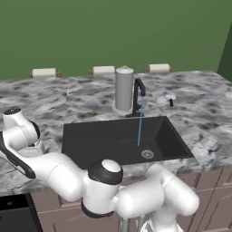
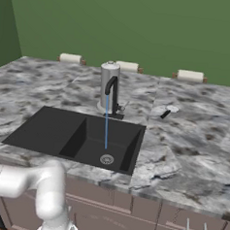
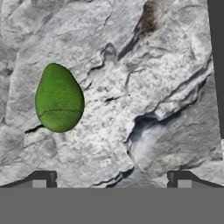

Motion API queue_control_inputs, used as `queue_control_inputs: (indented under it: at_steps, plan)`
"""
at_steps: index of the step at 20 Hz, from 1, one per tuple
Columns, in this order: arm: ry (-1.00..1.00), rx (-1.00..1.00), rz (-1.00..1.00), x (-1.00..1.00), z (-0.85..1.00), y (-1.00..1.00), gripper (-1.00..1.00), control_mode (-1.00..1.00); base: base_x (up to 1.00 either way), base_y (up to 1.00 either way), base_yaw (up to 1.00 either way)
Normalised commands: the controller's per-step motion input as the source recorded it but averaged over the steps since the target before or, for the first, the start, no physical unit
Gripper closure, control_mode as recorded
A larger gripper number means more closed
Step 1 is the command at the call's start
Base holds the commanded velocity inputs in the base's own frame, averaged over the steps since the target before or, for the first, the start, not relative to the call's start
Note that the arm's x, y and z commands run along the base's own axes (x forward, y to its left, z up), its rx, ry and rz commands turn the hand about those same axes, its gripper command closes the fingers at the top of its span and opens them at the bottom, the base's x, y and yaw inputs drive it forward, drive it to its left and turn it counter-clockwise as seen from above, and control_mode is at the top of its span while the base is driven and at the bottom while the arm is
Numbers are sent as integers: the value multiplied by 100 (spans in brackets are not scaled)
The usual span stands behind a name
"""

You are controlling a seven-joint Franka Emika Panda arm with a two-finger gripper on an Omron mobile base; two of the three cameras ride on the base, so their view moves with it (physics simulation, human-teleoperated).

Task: Turn on the sink faucet. Then move the avocado from the counter to the sink. Turn off the sink. Move the vegetable from the sink to the pot next to the stove. Finally move the pot to the center burner.

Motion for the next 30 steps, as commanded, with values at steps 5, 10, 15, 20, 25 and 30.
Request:
queue_control_inputs:
  at_steps: [5, 10, 15, 20, 25, 30]
  plan:
    - [0, -1, 0, 23, -27, 17, -100, -100, 0, 0, 0]
    - [0, 0, 0, 23, -22, 18, -100, -100, 0, 0, 0]
    - [0, 0, 0, 22, -22, 22, -100, -100, 0, 0, 0]
    - [0, 0, 0, 11, -14, 22, -100, -100, 0, 0, 0]
    - [0, 0, 0, 10, -13, 12, -100, -100, 0, 0, 0]
    - [0, 0, 0, 4, -28, 3, 100, -100, 0, 0, 0]
